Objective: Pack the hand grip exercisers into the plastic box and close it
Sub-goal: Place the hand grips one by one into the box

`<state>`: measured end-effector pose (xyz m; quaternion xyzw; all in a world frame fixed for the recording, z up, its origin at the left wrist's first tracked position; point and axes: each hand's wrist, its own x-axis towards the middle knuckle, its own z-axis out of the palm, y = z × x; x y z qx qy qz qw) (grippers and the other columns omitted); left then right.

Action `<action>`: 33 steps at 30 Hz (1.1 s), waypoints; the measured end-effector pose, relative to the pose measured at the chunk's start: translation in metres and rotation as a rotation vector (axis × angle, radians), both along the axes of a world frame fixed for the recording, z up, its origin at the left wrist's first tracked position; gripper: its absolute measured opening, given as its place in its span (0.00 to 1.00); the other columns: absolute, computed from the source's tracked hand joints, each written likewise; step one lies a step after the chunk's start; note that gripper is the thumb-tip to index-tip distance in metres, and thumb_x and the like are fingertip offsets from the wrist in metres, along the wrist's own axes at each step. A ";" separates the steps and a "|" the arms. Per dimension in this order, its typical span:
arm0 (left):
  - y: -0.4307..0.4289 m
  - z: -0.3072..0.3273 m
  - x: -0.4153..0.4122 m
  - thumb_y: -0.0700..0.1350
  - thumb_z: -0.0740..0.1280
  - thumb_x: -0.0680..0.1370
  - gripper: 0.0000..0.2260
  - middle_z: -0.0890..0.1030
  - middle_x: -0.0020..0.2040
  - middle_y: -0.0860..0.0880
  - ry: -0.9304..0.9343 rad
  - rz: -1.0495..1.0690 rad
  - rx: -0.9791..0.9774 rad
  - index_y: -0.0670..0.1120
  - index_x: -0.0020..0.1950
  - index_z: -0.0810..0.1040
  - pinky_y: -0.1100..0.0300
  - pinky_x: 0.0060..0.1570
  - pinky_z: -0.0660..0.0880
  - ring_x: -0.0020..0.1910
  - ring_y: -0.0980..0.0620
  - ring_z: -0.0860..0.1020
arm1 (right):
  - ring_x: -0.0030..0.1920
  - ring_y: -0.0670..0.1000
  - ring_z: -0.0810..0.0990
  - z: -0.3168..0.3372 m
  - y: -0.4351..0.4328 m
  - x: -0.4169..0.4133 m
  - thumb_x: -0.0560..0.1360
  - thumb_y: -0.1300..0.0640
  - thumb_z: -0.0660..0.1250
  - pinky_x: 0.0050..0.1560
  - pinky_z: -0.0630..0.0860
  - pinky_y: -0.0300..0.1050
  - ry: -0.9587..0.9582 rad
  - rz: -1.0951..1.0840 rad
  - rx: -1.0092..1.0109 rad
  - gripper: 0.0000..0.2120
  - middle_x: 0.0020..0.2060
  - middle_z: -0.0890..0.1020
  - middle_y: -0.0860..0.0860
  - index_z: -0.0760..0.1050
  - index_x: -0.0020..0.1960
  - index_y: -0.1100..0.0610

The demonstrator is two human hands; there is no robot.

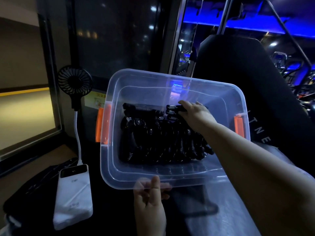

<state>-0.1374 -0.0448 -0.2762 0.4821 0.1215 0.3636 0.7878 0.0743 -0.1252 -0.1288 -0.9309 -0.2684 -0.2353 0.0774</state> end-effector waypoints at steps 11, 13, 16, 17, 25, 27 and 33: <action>-0.002 -0.003 0.001 0.50 0.63 0.72 0.18 0.82 0.31 0.41 -0.040 0.013 0.008 0.33 0.45 0.70 0.66 0.29 0.74 0.31 0.49 0.81 | 0.68 0.51 0.63 -0.011 0.002 0.000 0.81 0.42 0.48 0.68 0.49 0.59 -0.084 -0.116 -0.054 0.17 0.64 0.74 0.44 0.66 0.66 0.42; -0.002 -0.001 0.002 0.53 0.66 0.72 0.22 0.82 0.32 0.40 -0.048 0.025 -0.011 0.33 0.46 0.69 0.65 0.30 0.74 0.32 0.49 0.81 | 0.69 0.52 0.63 -0.014 0.003 0.000 0.81 0.42 0.47 0.70 0.47 0.60 -0.065 -0.136 -0.040 0.18 0.65 0.72 0.46 0.64 0.68 0.43; -0.002 0.001 0.002 0.64 0.69 0.68 0.32 0.82 0.33 0.40 -0.036 0.047 -0.030 0.34 0.45 0.70 0.65 0.31 0.75 0.33 0.49 0.82 | 0.72 0.52 0.59 -0.017 0.003 0.001 0.81 0.42 0.47 0.72 0.42 0.62 -0.040 -0.173 -0.046 0.21 0.68 0.68 0.47 0.60 0.72 0.44; -0.002 0.001 0.002 0.63 0.69 0.68 0.31 0.82 0.33 0.40 -0.028 0.046 -0.029 0.34 0.46 0.70 0.65 0.31 0.75 0.34 0.49 0.82 | 0.72 0.52 0.58 -0.017 0.002 0.001 0.81 0.42 0.48 0.72 0.41 0.63 -0.043 -0.181 -0.041 0.22 0.69 0.67 0.47 0.58 0.73 0.45; -0.002 -0.003 0.004 0.51 0.62 0.72 0.16 0.83 0.34 0.43 -0.014 0.031 0.024 0.37 0.46 0.69 0.65 0.32 0.76 0.34 0.49 0.82 | 0.73 0.52 0.54 -0.016 -0.003 -0.005 0.79 0.37 0.50 0.72 0.43 0.60 -0.080 -0.207 -0.036 0.26 0.70 0.63 0.48 0.57 0.73 0.45; -0.002 -0.003 0.003 0.51 0.62 0.72 0.16 0.83 0.34 0.43 -0.020 0.029 0.025 0.38 0.46 0.69 0.65 0.32 0.76 0.34 0.50 0.81 | 0.74 0.52 0.53 -0.015 -0.007 -0.008 0.78 0.35 0.50 0.72 0.42 0.59 -0.076 -0.207 -0.011 0.27 0.71 0.63 0.48 0.57 0.74 0.44; -0.001 -0.004 0.003 0.53 0.61 0.72 0.16 0.83 0.36 0.42 -0.010 0.047 0.042 0.39 0.47 0.70 0.65 0.34 0.76 0.36 0.49 0.82 | 0.73 0.52 0.54 -0.017 -0.041 -0.039 0.78 0.37 0.52 0.72 0.46 0.58 -0.148 -0.230 0.159 0.26 0.70 0.64 0.49 0.61 0.73 0.44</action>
